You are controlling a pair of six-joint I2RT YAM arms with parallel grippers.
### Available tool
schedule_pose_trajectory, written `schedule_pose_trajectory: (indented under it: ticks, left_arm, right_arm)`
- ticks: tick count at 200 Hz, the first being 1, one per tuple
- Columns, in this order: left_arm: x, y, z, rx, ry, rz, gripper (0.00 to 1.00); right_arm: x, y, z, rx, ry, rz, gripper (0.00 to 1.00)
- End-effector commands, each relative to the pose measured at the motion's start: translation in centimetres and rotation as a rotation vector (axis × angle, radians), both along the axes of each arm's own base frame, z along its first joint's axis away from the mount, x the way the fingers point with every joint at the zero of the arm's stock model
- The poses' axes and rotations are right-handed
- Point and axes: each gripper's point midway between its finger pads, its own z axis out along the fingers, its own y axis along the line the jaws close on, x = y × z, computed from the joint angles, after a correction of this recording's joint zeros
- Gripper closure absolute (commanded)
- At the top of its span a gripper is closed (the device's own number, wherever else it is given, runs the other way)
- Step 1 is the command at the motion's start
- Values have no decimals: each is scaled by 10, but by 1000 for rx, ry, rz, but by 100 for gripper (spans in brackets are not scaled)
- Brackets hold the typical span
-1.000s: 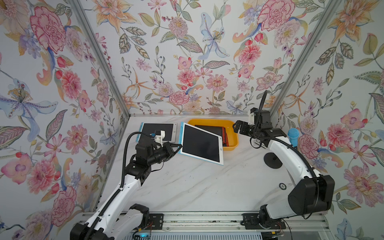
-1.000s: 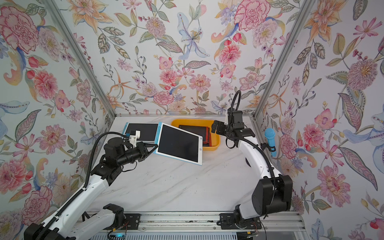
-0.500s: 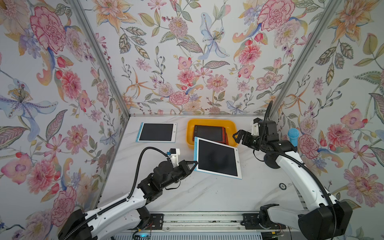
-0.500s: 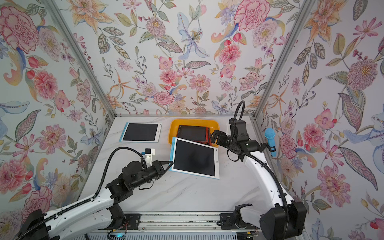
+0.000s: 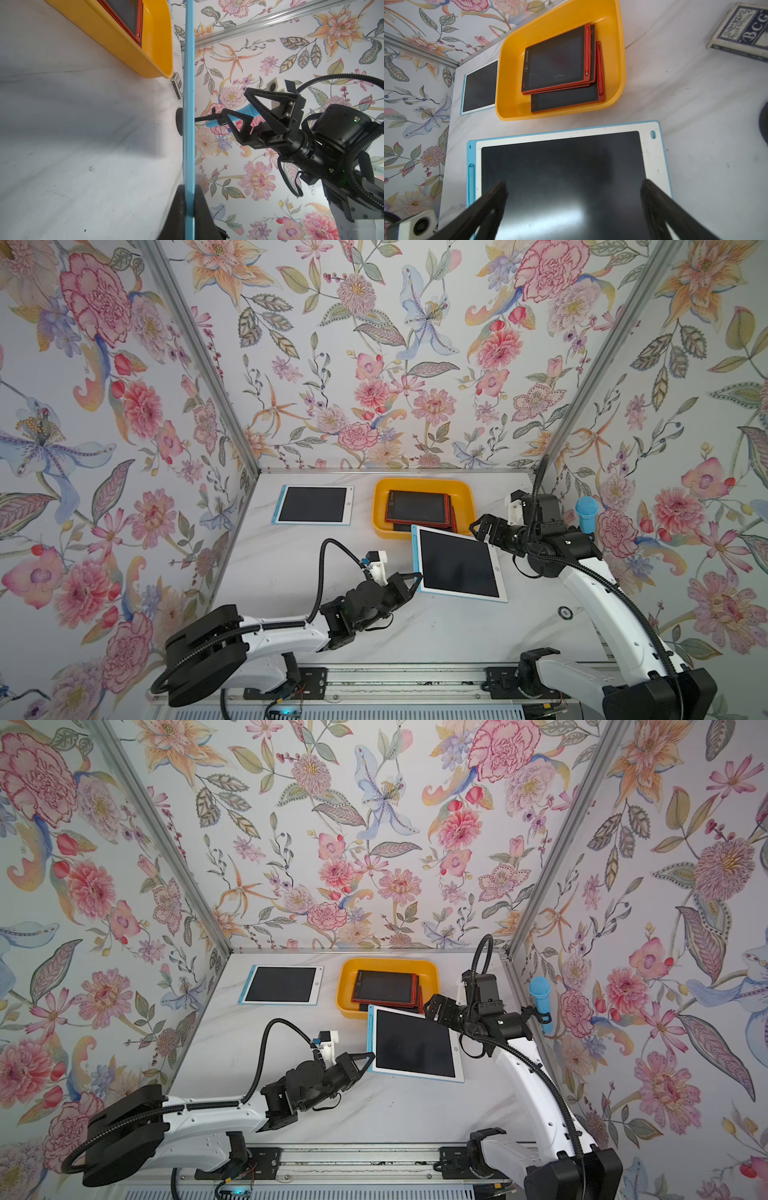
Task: Take out the writing tablet from the storage box
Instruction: Place the writing tablet at the center of the board.
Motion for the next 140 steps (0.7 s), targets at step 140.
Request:
schedule_pose_trajectory:
  ticks: [140]
  left_arm:
    - [12,-77,-34,-179,69,-70,100]
  right_arm:
    - [-4,-14,-20,-18,61,27,0]
